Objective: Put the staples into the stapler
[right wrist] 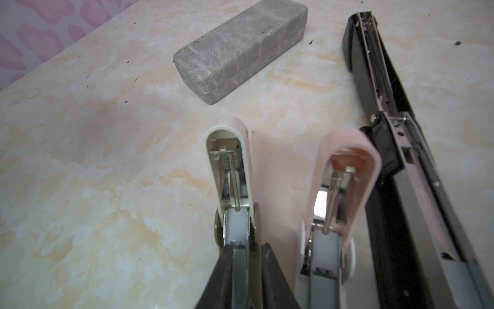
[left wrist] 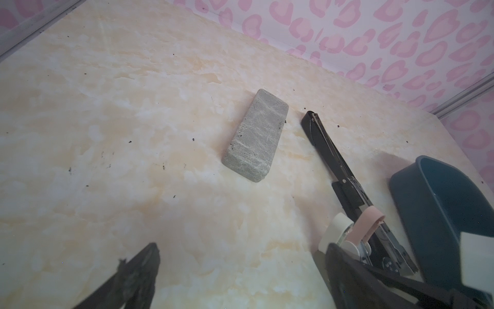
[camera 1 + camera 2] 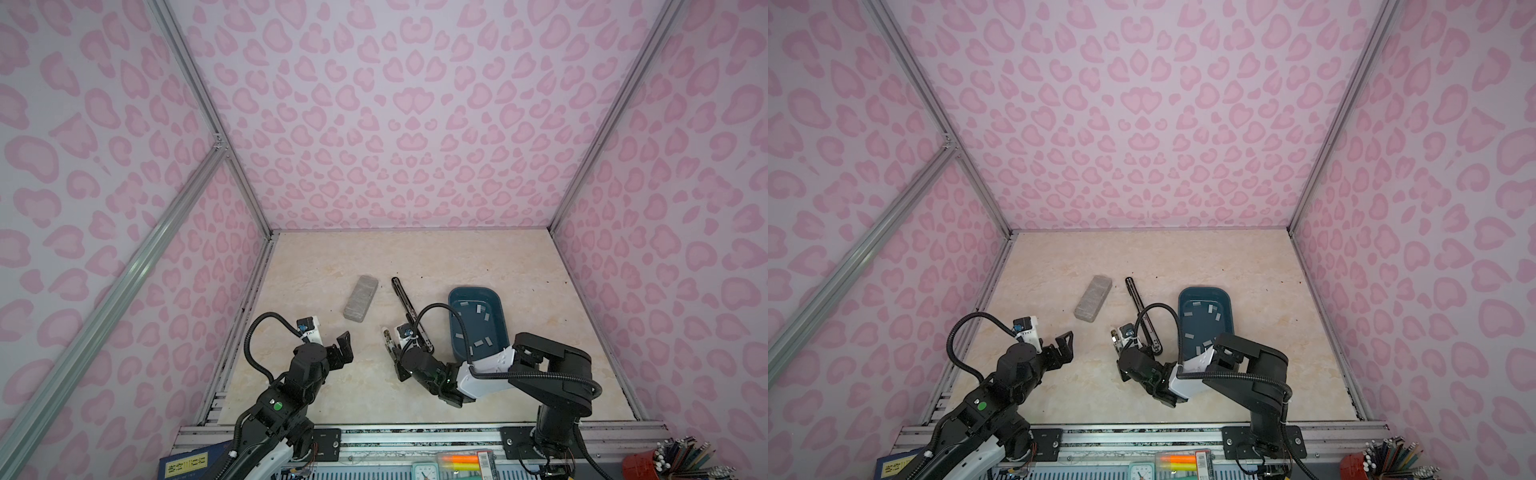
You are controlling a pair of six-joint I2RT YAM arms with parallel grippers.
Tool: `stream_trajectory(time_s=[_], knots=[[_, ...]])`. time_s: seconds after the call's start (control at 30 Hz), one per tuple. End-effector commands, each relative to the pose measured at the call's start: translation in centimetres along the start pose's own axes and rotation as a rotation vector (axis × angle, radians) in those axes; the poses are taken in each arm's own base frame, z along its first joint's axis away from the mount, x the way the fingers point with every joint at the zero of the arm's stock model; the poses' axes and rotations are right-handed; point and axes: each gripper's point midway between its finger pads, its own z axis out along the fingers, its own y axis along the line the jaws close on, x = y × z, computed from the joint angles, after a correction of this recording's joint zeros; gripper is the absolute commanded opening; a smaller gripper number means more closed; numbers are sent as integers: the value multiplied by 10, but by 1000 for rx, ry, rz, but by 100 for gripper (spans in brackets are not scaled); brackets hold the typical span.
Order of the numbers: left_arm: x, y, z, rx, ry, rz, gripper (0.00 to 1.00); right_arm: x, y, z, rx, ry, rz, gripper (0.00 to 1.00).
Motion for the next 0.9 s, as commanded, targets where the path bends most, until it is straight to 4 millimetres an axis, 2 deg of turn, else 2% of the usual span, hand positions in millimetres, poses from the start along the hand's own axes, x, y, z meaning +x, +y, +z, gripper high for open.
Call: stream_trajectory(time_s=[0.0, 0.17, 0.4, 0.77, 0.87], knots=[[-4, -1, 0, 0, -15, -10, 98, 2, 0, 2, -1, 1, 8, 21], [-3, 0, 0, -6, -10, -8, 98, -1, 5, 0, -29, -12, 15, 26], [-1, 0, 1, -7, 0, -7, 98, -16, 0, -17, -40, -84, -24, 37], [1, 3, 4, -38, 17, -2, 98, 5, 15, -26, -88, -50, -111, 57], [1, 3, 5, -39, 21, 1, 98, 9, 20, -20, -91, -25, -125, 59]])
